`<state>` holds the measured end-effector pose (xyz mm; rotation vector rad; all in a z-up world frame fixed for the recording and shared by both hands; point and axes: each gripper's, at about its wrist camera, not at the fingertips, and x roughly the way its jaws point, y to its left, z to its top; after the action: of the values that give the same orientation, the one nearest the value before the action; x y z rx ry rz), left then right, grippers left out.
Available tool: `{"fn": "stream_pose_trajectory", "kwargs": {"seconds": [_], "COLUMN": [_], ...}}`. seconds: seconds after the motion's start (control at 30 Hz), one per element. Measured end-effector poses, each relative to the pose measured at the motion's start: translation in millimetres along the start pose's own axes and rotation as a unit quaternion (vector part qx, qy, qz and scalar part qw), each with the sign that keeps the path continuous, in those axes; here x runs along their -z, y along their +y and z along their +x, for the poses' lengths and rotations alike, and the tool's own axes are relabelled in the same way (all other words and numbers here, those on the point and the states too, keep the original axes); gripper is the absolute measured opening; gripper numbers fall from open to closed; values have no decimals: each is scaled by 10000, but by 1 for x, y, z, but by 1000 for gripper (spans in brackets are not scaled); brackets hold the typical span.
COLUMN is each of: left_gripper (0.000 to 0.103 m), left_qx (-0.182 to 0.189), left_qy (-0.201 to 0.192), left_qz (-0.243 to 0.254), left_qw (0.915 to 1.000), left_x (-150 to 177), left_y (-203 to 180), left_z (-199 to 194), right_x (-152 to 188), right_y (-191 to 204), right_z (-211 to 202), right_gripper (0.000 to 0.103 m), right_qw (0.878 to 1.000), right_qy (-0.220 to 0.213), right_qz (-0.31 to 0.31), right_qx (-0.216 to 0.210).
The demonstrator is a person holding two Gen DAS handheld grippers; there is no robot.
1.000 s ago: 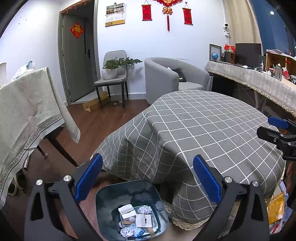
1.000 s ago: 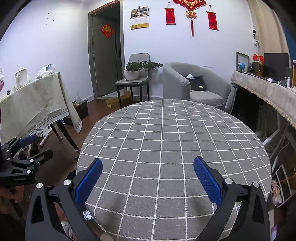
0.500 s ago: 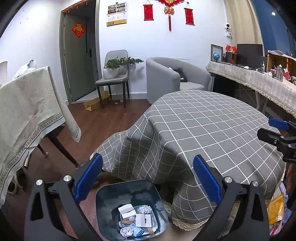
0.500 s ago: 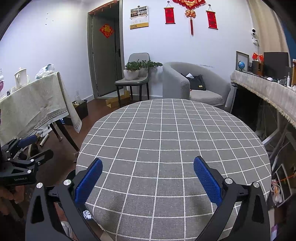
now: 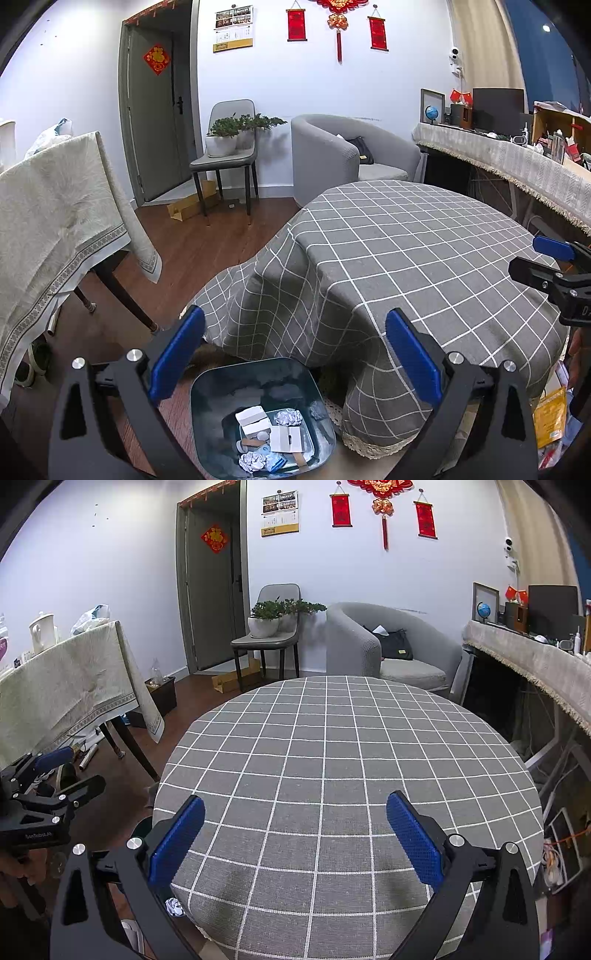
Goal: Collect trash
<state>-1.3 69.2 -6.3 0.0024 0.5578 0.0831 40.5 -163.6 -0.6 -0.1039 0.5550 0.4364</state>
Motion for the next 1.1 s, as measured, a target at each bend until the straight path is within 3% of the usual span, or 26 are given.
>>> {"fn": "stream_pose_trajectory", "kwargs": {"seconds": [1.1], "left_gripper": [99], "left_qx": [29], "left_qy": [58], "left_qz": [-69], "left_qw": [10000], "left_x": [3], "left_y": [5], "left_z": [0], "right_x": [-1], "right_y": [5], "right_z": [4], "right_gripper": [100], "right_qw": [10000], "right_qy": [16], "right_qz": [-34], "right_qx": [-4]}}
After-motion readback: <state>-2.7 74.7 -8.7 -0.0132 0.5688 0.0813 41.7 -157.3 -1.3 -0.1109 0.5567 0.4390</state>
